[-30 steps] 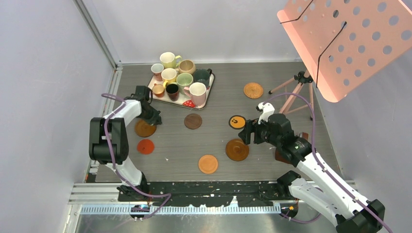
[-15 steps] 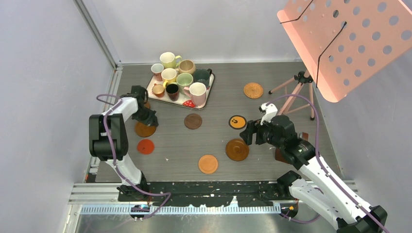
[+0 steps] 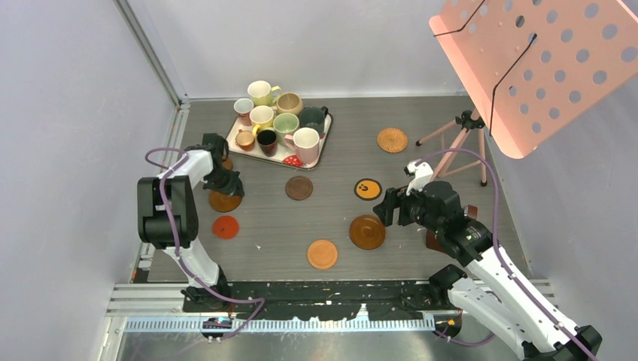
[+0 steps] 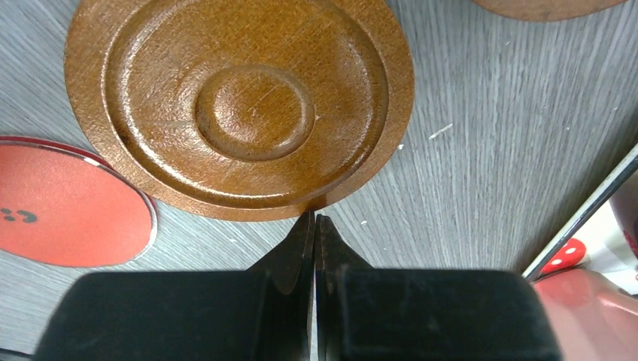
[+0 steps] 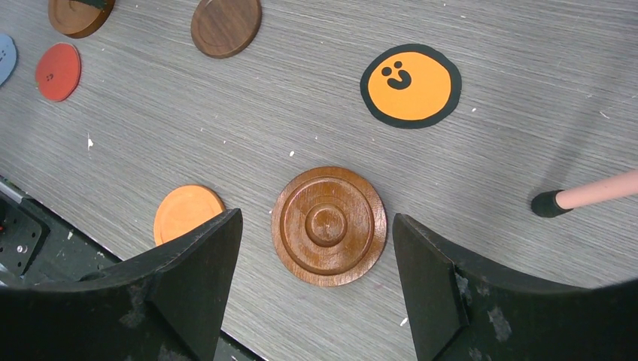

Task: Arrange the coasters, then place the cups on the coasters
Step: Move the coaster to the corner of the board.

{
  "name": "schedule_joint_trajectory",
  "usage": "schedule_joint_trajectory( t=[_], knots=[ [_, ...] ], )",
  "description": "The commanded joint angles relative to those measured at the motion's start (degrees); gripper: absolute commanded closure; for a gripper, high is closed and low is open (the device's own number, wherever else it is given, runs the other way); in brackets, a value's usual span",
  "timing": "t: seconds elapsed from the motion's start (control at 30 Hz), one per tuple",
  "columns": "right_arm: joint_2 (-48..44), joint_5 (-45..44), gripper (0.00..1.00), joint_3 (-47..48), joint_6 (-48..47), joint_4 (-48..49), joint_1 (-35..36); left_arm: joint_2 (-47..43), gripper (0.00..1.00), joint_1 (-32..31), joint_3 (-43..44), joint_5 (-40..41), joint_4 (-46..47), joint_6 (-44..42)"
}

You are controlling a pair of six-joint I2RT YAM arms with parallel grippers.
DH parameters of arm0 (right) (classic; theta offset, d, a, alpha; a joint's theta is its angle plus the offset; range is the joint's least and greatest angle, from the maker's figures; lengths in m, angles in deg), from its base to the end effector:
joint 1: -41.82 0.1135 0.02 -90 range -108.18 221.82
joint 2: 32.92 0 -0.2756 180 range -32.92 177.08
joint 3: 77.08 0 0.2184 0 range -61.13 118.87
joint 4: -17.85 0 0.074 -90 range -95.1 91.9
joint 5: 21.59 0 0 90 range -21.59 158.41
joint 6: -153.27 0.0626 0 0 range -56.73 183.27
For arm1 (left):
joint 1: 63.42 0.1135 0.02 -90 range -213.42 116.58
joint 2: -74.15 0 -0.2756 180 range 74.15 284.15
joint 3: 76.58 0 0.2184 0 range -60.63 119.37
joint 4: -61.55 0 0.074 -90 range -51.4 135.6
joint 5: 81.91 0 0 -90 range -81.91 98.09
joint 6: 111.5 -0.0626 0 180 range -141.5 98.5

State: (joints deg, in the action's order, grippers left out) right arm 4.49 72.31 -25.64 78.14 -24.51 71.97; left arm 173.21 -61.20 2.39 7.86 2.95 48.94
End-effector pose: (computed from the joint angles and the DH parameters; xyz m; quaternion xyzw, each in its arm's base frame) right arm 0.1129 0.0705 0.2691 -0.1314 0.8482 0.2231 0.4621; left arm 0.2951 0.0112 0.1767 -0.5894 0.8018 -0.0569 0.0805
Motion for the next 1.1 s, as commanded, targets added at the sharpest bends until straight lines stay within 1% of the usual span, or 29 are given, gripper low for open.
schedule_joint_trajectory(
  t=[0.0, 0.13, 0.2, 0.3, 0.47, 0.57, 0.63, 0.7, 0.83, 0.97, 1.07],
  knots=[
    [-1.2, -0.9, 0.2, 2.9, -0.8, -0.7, 0.2, 1.9, 1.0, 0.1, 4.9, 2.0, -5.8, 3.2],
    [-2.1, -1.6, 0.2, 3.6, -1.1, -2.0, 0.2, 2.3, 1.0, 0.7, 5.3, 1.9, -7.1, 5.8],
    [-2.9, -2.0, 0.2, 3.8, -1.1, -2.4, 0.2, 1.6, 1.0, 1.5, 6.2, 4.9, -9.5, 6.0],
    [-3.8, -2.2, 0.2, 3.8, -1.1, -3.1, 0.2, -0.5, 1.0, 3.7, 8.2, 10.6, -14.0, 3.2],
    [-4.5, -1.8, 0.2, 3.0, -0.6, -2.5, 0.2, -5.8, 1.0, 5.1, 7.9, 14.8, -12.2, -2.3],
    [-4.5, -1.4, 0.2, 2.9, -0.1, -2.1, 0.2, -8.5, 1.0, 5.2, 4.7, 15.2, -5.6, -6.2],
    [-4.7, -1.3, 0.2, 3.0, -0.2, -2.4, 0.2, -10.3, 1.0, 5.2, 1.3, 13.1, 3.2, -9.9],
    [-5.0, -1.6, 0.2, 3.0, -0.5, -2.6, 0.2, -12.4, 1.0, 5.3, -2.5, 10.4, 10.1, -12.8],
    [-5.5, -1.8, 0.2, 3.2, -0.5, -2.8, 0.2, -17.5, 1.0, 5.2, -11.3, 8.5, 20.1, -15.0],
    [-5.5, -1.4, 0.2, 2.9, 0.1, -2.3, 0.2, -20.7, 1.0, 5.1, -17.4, 8.3, 25.2, -17.0],
    [-5.5, -1.0, 0.2, 2.6, 0.5, -1.8, 0.2, -20.3, 1.0, 4.8, -19.8, 7.6, 25.6, -17.4]
  ],
)
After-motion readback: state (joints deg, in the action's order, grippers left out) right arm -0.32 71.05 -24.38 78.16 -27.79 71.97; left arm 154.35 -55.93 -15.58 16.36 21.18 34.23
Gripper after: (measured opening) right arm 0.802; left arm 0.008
